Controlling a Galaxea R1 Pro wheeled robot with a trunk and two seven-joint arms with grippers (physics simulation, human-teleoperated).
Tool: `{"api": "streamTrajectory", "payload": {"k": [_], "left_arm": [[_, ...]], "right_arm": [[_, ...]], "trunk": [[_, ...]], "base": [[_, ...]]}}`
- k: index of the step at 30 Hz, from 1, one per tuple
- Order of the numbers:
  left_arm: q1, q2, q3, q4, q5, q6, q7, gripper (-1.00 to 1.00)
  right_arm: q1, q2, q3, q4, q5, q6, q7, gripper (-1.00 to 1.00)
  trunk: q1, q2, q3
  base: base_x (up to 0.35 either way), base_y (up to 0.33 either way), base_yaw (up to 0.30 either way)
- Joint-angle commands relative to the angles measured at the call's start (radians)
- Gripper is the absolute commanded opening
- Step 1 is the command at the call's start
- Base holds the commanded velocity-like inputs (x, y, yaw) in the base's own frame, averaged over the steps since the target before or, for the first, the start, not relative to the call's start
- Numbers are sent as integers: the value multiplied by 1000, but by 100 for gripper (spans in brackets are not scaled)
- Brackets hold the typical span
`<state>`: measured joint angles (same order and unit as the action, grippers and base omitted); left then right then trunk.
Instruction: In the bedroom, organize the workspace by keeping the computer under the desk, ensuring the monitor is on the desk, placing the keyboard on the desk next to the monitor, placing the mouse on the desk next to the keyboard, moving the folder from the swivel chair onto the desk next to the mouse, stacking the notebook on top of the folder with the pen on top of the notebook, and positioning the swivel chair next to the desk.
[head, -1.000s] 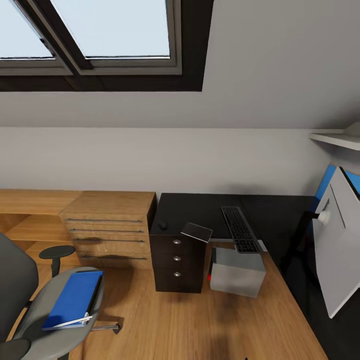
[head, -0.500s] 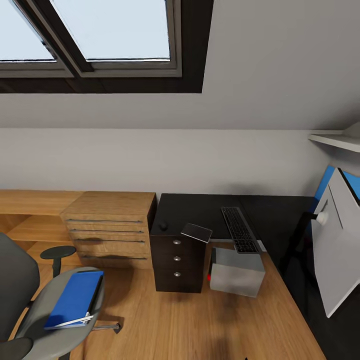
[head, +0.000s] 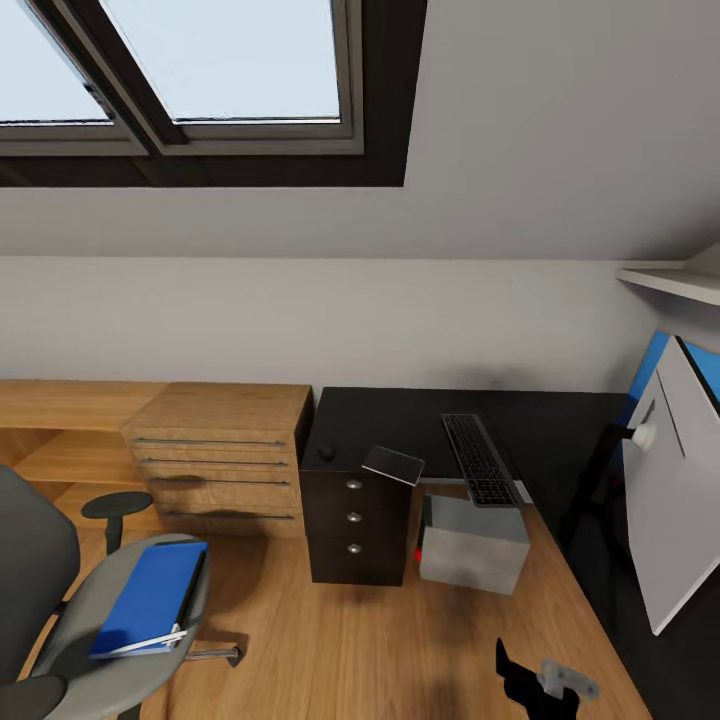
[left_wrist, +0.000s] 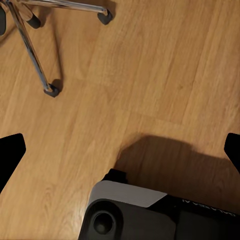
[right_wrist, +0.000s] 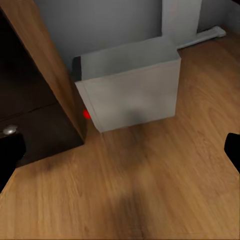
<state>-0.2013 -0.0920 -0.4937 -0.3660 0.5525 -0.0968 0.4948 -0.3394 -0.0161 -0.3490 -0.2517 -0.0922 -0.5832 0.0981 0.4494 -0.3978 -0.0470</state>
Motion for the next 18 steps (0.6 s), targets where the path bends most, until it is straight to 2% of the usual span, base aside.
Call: {"api": "streamTrajectory", "payload": {"k": [1,2,3,6,7,9,10,14,18], "left_arm": [[-1,1,-8,0,11,-6,5,100],[-1,1,-7,0,11,-7,5,100],[-1,1,-7,0,11,-7,5,100],[-1,1,-7,0,10,-7,5,100],[-1,1,-8,0,9,-7,5,100],[-1,1,-8,0,9,-7,5,100],[-1,2,-9,-1,9,-8,5,100],[-1,2,-9,-1,9,-12,5,100],[-1,2,-11,-1,8,-45,5,100]], "right_arm": [[-2,1,-2,-35,-9,25,9,100],[-3,1,-2,-68,-9,57,6,100],[-5,1,-1,-133,-9,135,-3,100],[-8,2,1,-233,-8,283,-32,100],[-10,1,2,-298,-8,394,-59,100],[-12,1,2,-360,-8,502,-86,100],[-21,0,4,-478,-8,679,-123,100],[-33,0,6,-641,-9,829,-145,100],[-53,-1,23,-739,-8,900,-150,100]], "trunk": [[1,-2,-2],[1,-2,-2],[1,-2,-2],[1,-2,-2],[1,-2,-2],[1,-2,-2],[1,-2,-2],[1,-2,-2],[1,-2,-2]], "base": [[0,0,0],[0,0,0],[0,0,0],[0,0,0],[0,0,0],[0,0,0],[0,0,0],[0,0,0],[0,0,0]]}}
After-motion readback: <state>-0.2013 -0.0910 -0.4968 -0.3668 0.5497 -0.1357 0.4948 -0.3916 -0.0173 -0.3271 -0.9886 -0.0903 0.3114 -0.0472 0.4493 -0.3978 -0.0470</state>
